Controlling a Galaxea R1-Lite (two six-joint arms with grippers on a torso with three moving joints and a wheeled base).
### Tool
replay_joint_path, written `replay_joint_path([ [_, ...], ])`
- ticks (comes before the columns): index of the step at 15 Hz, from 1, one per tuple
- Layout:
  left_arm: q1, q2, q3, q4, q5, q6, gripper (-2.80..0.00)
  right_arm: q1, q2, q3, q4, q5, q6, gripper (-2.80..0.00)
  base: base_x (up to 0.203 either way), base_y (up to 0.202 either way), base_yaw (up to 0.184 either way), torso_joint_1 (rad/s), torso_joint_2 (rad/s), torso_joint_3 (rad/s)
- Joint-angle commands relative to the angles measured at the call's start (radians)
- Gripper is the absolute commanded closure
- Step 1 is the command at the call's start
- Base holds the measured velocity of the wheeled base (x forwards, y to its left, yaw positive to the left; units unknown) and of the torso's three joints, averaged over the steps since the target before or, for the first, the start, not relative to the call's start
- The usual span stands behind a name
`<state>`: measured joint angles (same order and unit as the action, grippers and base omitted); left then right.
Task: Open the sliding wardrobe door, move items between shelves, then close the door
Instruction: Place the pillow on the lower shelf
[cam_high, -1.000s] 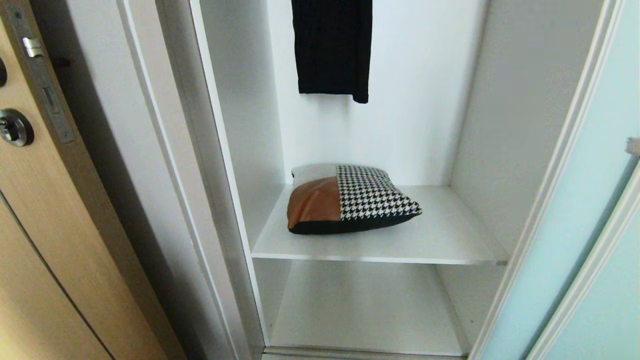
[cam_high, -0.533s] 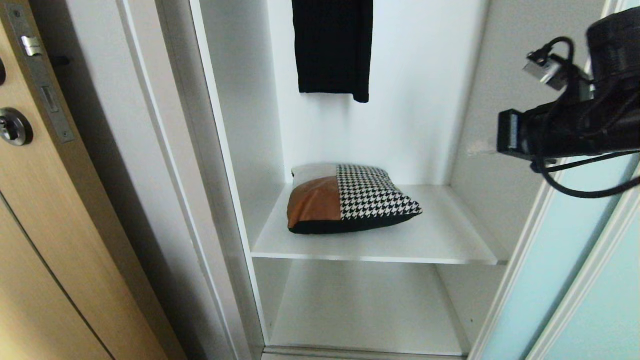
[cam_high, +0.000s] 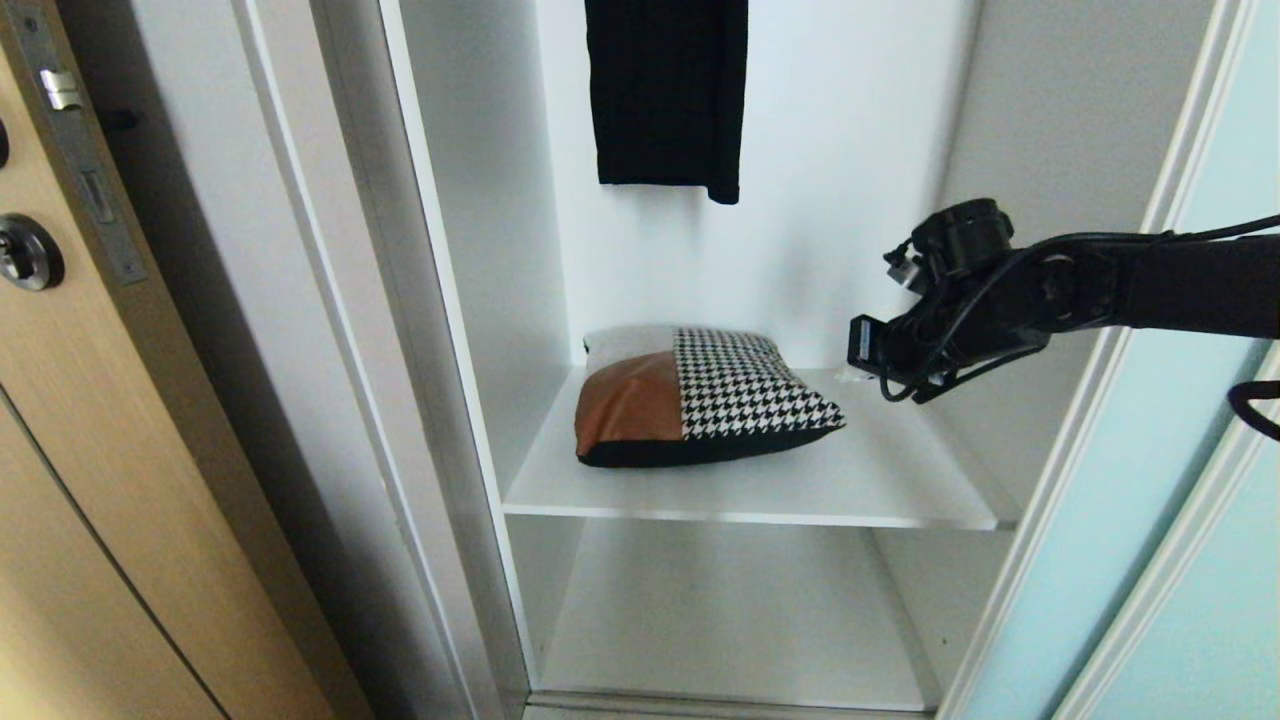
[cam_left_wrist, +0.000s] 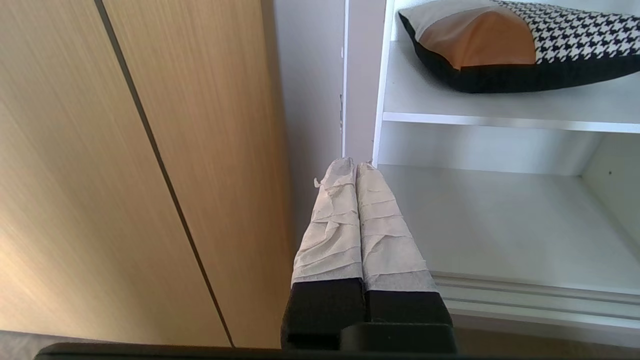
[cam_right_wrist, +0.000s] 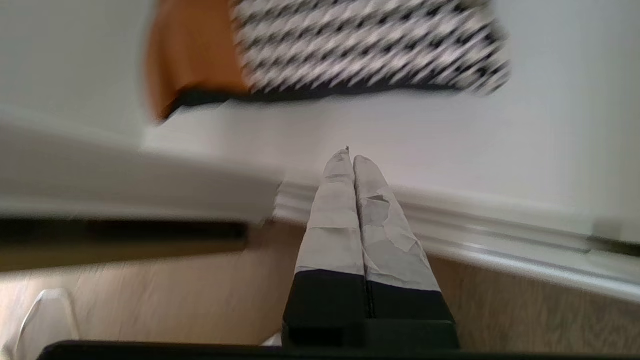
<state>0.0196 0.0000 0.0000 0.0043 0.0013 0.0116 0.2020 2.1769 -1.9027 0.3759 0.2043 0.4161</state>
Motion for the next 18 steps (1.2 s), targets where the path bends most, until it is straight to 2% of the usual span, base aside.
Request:
replay_joint_path([
  [1,0.0,0.002,0.002,0.0,0.0,0.001,0.0,-0.04,0.123,-0.032,-0.061,0.004,-0.008,-2.8,0.0,0.0,0.0,0.0,0.0,0.0],
  [6,0.0,0.002,0.002,0.0,0.0,0.001,0.0,-0.091,0.196,-0.028,-0.091,0.043,-0.021,-2.8,0.0,0.0,0.0,0.0,0.0,0.0],
  [9,0.0,0.002,0.002,0.0,0.0,0.001,0.0,-0.098,0.228,-0.024,-0.128,0.161,-0.016,-2.8,0.0,0.0,0.0,0.0,0.0,0.0],
  [13,0.0,0.002,0.002,0.0,0.0,0.001,0.0,-0.101,0.268,-0.016,-0.234,0.268,-0.018,-2.8,0.0,0.0,0.0,0.0,0.0,0.0],
  [18,0.0,0.002,0.002,0.0,0.0,0.001,0.0,-0.1,0.335,-0.023,-0.397,0.274,-0.023,-2.8,0.0,0.0,0.0,0.0,0.0,0.0],
])
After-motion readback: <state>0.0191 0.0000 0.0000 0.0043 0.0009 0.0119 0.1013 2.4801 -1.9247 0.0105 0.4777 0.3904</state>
